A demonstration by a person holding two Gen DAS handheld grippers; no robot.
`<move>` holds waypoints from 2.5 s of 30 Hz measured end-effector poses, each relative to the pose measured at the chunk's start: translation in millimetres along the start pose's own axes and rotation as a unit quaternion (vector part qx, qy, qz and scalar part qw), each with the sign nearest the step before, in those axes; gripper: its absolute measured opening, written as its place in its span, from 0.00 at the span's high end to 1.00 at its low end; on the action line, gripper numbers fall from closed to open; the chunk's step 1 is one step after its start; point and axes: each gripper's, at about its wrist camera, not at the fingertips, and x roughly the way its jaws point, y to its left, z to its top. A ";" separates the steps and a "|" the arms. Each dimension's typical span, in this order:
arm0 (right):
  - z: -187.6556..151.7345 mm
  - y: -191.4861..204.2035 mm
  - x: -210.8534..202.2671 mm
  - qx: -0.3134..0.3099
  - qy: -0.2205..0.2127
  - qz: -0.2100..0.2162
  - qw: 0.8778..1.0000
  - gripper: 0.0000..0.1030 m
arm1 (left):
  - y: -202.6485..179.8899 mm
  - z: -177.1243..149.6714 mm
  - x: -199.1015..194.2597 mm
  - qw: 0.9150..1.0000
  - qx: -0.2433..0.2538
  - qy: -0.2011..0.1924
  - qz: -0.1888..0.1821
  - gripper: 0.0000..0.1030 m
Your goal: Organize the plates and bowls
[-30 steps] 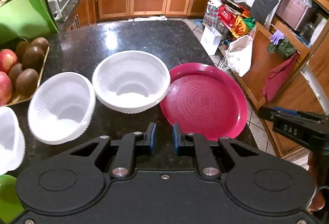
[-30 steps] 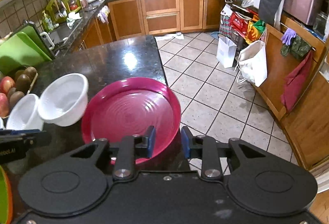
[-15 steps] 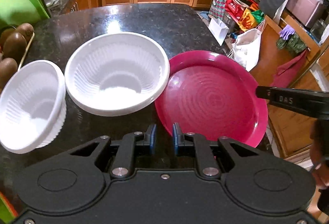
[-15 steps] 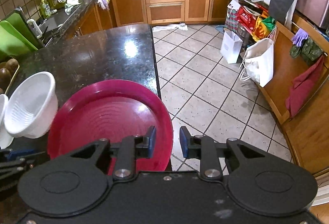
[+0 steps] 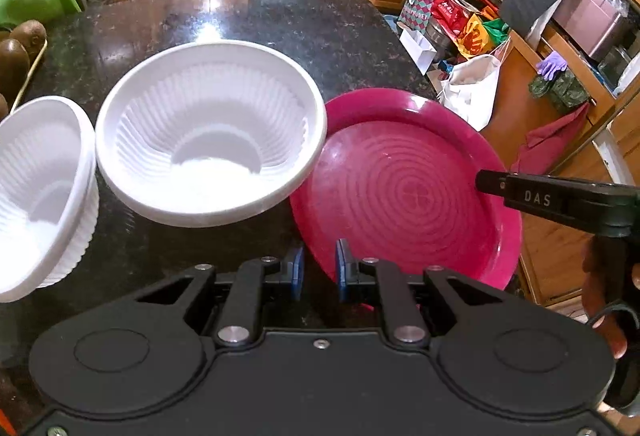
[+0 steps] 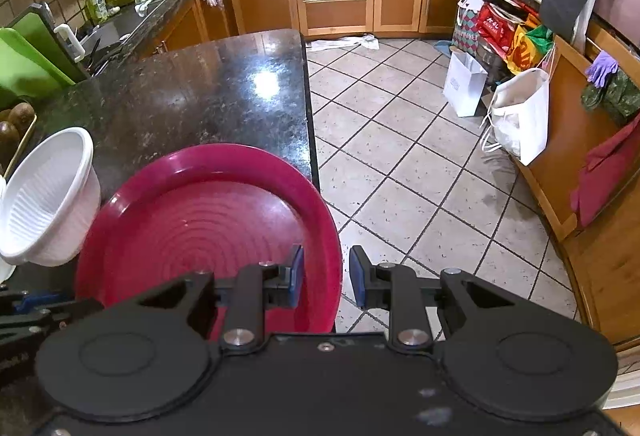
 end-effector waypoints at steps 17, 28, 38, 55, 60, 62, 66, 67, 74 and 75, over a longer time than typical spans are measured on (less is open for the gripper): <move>-17.7 17.6 -15.0 -0.044 0.001 -0.014 0.999 0.83 | 6.0 -7.8 -5.1 1.000 0.022 0.015 0.012 0.80; -70.0 43.8 -59.1 -0.032 0.027 -0.002 0.999 0.84 | 25.1 -44.7 -37.8 0.997 0.055 0.050 0.018 0.80; -82.1 51.8 -74.9 -0.029 0.034 0.006 0.999 0.84 | 35.0 -49.7 -45.6 0.997 0.055 0.056 0.015 0.80; -79.3 47.2 -60.5 -0.009 0.032 0.011 0.999 0.84 | 34.0 -44.7 -37.2 0.996 0.071 0.043 0.020 0.81; -90.5 54.6 -74.7 -0.004 0.031 0.023 0.999 0.84 | 45.3 -57.1 -50.4 0.997 0.064 0.049 0.013 0.81; -96.0 59.7 -79.4 -0.004 0.031 0.027 0.999 0.84 | 48.8 -62.6 -58.0 0.997 0.062 0.045 0.016 0.81; -107.4 71.1 -86.8 -0.006 0.033 0.031 0.999 0.84 | 56.7 -71.3 -73.0 0.997 0.059 0.040 0.021 0.81; -110.8 73.6 -88.0 -0.004 0.036 0.034 0.999 0.84 | 58.8 -73.9 -75.7 0.997 0.059 0.040 0.022 0.81; -126.0 95.4 -101.7 -0.005 0.042 0.046 0.998 0.84 | 72.4 -93.6 -92.3 0.997 0.052 0.043 0.035 0.81; -127.1 99.4 -104.1 -0.008 0.040 0.048 0.998 0.84 | 75.2 -95.9 -96.8 0.997 0.047 0.040 0.036 0.81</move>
